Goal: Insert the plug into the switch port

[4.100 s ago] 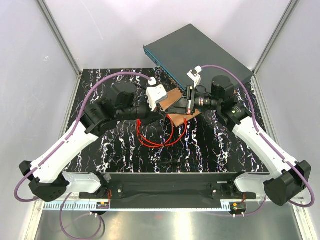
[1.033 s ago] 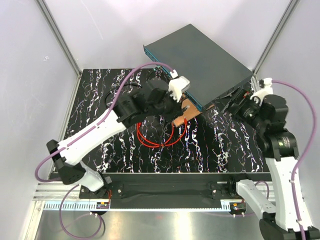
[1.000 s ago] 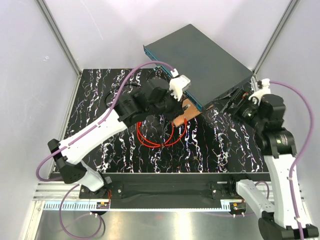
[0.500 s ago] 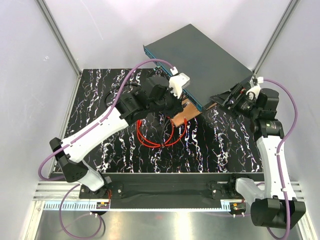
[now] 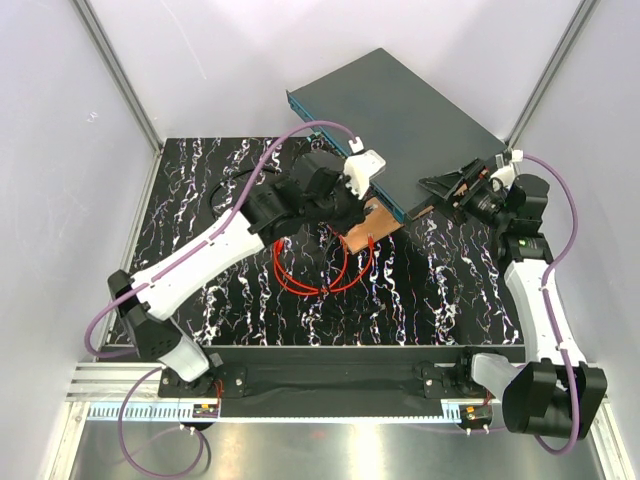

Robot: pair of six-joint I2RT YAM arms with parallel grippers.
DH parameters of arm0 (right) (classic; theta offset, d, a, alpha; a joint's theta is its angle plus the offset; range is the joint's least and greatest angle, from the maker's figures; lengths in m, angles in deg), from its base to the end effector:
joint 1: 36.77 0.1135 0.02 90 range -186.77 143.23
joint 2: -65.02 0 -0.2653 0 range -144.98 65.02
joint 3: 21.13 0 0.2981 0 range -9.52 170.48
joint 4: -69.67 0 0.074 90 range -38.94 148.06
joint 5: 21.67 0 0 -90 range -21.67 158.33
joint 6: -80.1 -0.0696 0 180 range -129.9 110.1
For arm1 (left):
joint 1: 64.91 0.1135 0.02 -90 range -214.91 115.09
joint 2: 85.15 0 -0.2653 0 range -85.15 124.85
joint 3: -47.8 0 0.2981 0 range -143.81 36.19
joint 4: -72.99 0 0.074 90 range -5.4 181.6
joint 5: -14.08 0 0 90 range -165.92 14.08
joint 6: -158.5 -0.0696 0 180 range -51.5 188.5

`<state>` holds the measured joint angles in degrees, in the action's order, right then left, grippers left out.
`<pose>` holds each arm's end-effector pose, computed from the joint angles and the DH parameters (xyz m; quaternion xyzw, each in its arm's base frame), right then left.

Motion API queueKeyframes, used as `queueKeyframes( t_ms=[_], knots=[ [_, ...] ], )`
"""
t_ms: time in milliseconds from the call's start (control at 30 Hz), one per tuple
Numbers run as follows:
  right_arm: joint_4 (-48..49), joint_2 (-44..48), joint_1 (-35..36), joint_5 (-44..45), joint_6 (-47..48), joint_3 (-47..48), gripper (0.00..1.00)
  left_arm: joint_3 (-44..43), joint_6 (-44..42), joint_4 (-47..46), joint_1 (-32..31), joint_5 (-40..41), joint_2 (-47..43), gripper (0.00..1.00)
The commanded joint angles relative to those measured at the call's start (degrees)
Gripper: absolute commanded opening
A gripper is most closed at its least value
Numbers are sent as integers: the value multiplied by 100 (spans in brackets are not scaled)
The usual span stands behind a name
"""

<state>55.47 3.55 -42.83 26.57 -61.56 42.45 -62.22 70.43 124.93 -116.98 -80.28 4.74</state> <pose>0.3174 0.0129 0.3312 0.1544 0.7445 0.4831 0.4341 0.2548 -0.3355 0.4058 0.3867 0.7831 -0.2502 0.4179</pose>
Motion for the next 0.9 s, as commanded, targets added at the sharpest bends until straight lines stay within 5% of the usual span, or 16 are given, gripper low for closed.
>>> queueKeyframes(
  t_ms=[0, 167, 867],
  knots=[
    [856, 30, -17, -175, -397, -90, 94, -249, -158, -245, -13, 181, 108, 0],
    [1129, 30, -17, -149, -538, -283, 88, -371, -158, -246, -13, 207, 222, 0],
    [1024, -14, -17, -166, -485, -257, 22, -970, -466, -8, 4, 419, 706, 0]
  ],
)
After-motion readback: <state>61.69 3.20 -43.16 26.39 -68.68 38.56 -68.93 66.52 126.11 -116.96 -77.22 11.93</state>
